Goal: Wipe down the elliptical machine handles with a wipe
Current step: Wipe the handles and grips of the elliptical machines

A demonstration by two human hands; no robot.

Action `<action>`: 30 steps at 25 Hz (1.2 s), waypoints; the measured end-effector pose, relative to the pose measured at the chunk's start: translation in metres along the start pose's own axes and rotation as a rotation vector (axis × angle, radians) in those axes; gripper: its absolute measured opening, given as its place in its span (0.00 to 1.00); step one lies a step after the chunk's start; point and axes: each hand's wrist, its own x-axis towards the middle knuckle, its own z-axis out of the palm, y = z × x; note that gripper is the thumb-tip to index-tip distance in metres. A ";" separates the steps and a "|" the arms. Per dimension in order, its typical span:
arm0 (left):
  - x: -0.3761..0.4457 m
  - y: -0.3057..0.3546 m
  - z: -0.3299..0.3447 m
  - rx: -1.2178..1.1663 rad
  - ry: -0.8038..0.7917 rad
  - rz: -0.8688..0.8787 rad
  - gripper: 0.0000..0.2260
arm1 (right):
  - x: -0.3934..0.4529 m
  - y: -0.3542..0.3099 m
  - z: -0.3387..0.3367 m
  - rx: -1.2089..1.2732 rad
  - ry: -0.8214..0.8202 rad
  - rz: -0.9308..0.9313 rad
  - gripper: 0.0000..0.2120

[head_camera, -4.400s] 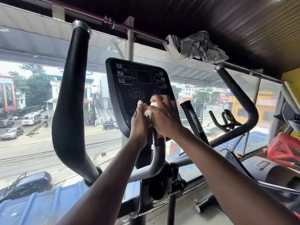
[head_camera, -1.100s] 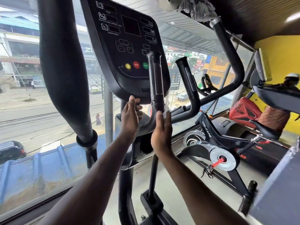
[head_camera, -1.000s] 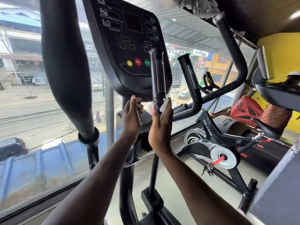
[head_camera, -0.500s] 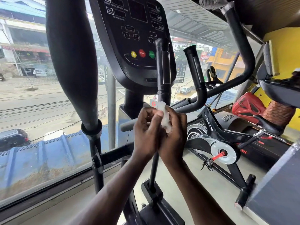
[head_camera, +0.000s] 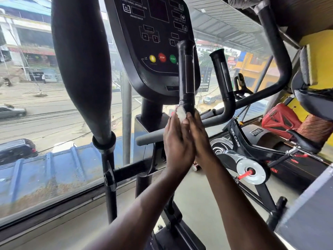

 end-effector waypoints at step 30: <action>0.008 -0.049 -0.016 0.136 0.050 0.051 0.14 | 0.011 0.049 0.033 0.243 0.227 -0.136 0.31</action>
